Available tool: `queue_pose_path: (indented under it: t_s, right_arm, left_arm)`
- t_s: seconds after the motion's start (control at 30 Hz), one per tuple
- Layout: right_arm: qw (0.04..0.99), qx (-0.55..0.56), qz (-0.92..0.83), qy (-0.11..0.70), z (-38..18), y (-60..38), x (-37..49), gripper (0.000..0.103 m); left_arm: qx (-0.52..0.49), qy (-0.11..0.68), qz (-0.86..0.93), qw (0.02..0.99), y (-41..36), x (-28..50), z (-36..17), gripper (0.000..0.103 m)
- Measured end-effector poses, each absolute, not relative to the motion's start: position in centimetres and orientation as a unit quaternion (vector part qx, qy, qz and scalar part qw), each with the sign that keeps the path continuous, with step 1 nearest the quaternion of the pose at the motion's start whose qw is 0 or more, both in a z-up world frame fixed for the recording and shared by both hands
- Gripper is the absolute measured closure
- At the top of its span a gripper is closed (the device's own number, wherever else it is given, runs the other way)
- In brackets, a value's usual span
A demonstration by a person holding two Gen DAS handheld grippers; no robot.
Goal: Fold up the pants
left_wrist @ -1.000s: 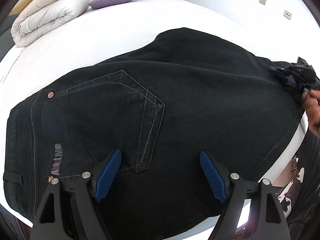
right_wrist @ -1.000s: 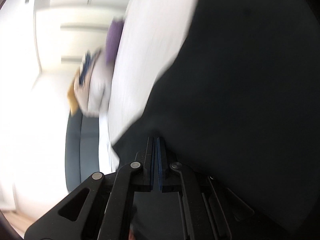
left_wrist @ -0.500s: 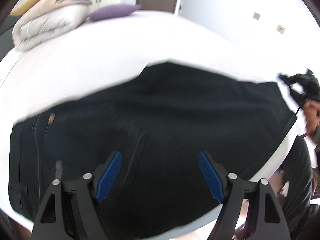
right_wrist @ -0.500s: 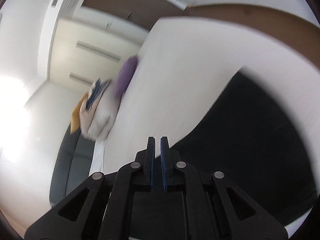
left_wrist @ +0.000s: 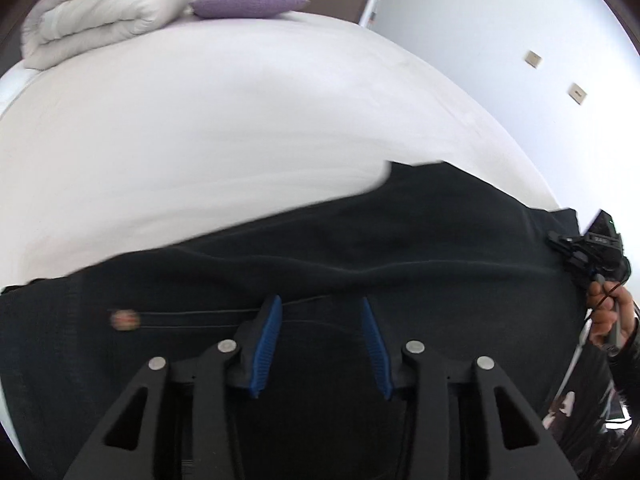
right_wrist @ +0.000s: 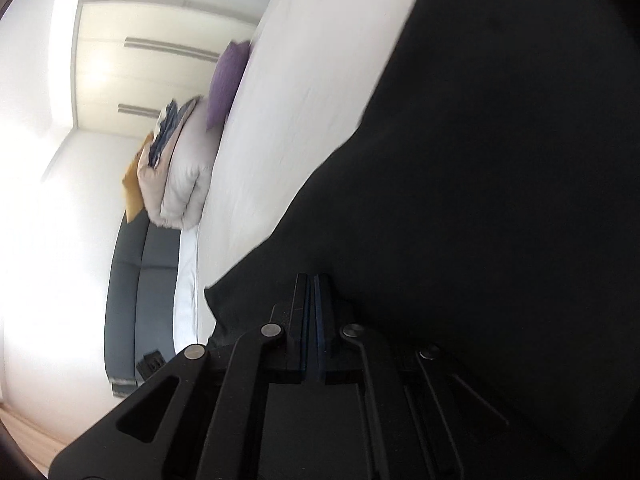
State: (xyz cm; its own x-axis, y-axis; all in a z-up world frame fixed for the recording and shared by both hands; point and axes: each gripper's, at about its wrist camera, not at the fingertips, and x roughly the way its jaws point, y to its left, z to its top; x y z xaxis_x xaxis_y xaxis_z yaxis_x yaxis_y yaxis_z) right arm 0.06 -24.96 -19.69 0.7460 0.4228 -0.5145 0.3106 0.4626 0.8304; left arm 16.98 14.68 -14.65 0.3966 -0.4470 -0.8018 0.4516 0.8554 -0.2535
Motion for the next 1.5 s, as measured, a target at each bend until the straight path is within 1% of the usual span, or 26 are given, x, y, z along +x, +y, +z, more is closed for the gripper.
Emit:
queue_pose_path:
  t_s: [0.03,0.1,0.13,0.23,0.3,0.4,0.43,0.47,0.5,0.53,0.57,0.63,0.73,0.8,0.83,0.87,1.03,1.13,1.23,1.3,1.33,1.43,1.5]
  right_arm:
    - [0.782,0.52,0.018,0.345,-19.0,-28.1,-1.7,0.103]
    - [0.794,0.51,-0.03,0.329,-17.2,-31.3,-3.5,0.103]
    - [0.798,0.506,-0.052,0.323,-16.5,-32.7,-4.2,0.098]
    - [0.802,0.51,-0.062,0.305,-14.5,-33.0,-4.7,0.098]
    - [0.809,0.493,-0.017,0.319,-13.1,-31.4,-3.3,0.098]
    - [0.807,0.452,0.086,0.371,-12.3,-24.4,1.5,0.098]
    - [0.803,0.434,0.12,0.391,-12.3,-21.6,3.2,0.098]
    - [0.799,0.419,0.145,0.407,-12.4,-19.1,4.6,0.098]
    - [0.791,0.405,0.172,0.426,-12.6,-16.6,6.2,0.098]
    - [0.783,0.394,0.195,0.439,-12.9,-14.5,7.9,0.098]
    - [0.776,0.385,0.214,0.452,-13.4,-12.1,8.9,0.098]
    - [0.763,0.359,0.223,0.489,-14.9,-7.6,11.8,0.098]
    - [0.748,0.34,0.208,0.531,-17.7,-4.5,15.7,0.098]
    - [0.744,0.369,0.19,0.523,-18.9,-5.1,17.0,0.099]
    - [0.74,0.389,0.189,0.516,-19.5,-5.8,17.4,0.102]
    - [0.741,0.397,0.181,0.511,-19.8,-6.4,17.7,0.103]
    - [0.768,0.394,0.15,0.482,-20.0,-9.4,19.0,0.103]
    - [0.775,0.42,0.114,0.457,-19.7,-14.1,18.5,0.103]
    - [0.802,0.405,0.059,0.435,-18.7,-18.9,17.6,0.103]
    - [0.805,0.425,0.026,0.414,-17.8,-21.9,16.2,0.103]
    - [0.805,0.435,0.011,0.403,-17.3,-23.8,14.4,0.099]
    - [0.815,0.438,-0.003,0.38,-15.4,-25.5,10.6,0.099]
    - [0.806,0.441,0.044,0.393,-14.4,-25.0,8.5,0.099]
  left_arm:
    - [-0.012,0.477,-0.27,0.837,16.0,17.3,-14.7,0.059]
    - [-0.044,0.469,-0.262,0.842,18.6,17.5,-14.8,0.059]
    - [-0.056,0.465,-0.245,0.849,19.9,17.8,-14.8,0.06]
    - [-0.104,0.461,-0.241,0.848,21.9,18.5,-15.2,0.061]
    - [-0.078,0.462,-0.232,0.852,21.0,18.5,-15.3,0.061]
    - [-0.02,0.467,-0.201,0.861,19.2,18.7,-14.8,0.058]
    - [0.001,0.47,-0.179,0.864,18.4,18.4,-14.4,0.054]
    - [0.014,0.469,-0.164,0.867,17.6,18.0,-14.1,0.041]
    - [0.026,0.466,-0.159,0.87,16.8,17.5,-13.8,0.032]
    - [0.04,0.461,-0.155,0.873,15.8,16.8,-13.7,0.02]
    - [0.048,0.458,-0.151,0.875,15.4,16.4,-13.9,0.016]
    - [0.053,0.457,-0.138,0.877,15.5,16.1,-14.7,0.016]
    - [0.014,0.447,-0.158,0.881,16.3,16.7,-15.1,0.016]
    - [-0.016,0.423,-0.188,0.886,17.3,17.1,-14.7,0.016]
    - [-0.027,0.424,-0.19,0.885,17.5,17.7,-15.0,0.016]
    - [-0.032,0.427,-0.188,0.884,18.0,18.3,-15.1,0.018]
    - [-0.031,0.431,-0.2,0.879,18.7,19.9,-15.4,0.019]
    - [-0.01,0.434,-0.205,0.877,18.4,20.2,-15.4,0.022]
    - [-0.013,0.433,-0.211,0.876,18.9,21.3,-15.4,0.023]
    - [-0.02,0.432,-0.202,0.879,19.5,21.4,-15.0,0.027]
    - [-0.022,0.428,-0.193,0.882,19.8,21.2,-14.6,0.03]
    - [-0.009,0.41,-0.155,0.899,19.1,19.9,-12.4,0.029]
    - [-0.027,0.39,-0.176,0.903,17.5,18.8,-10.6,0.025]
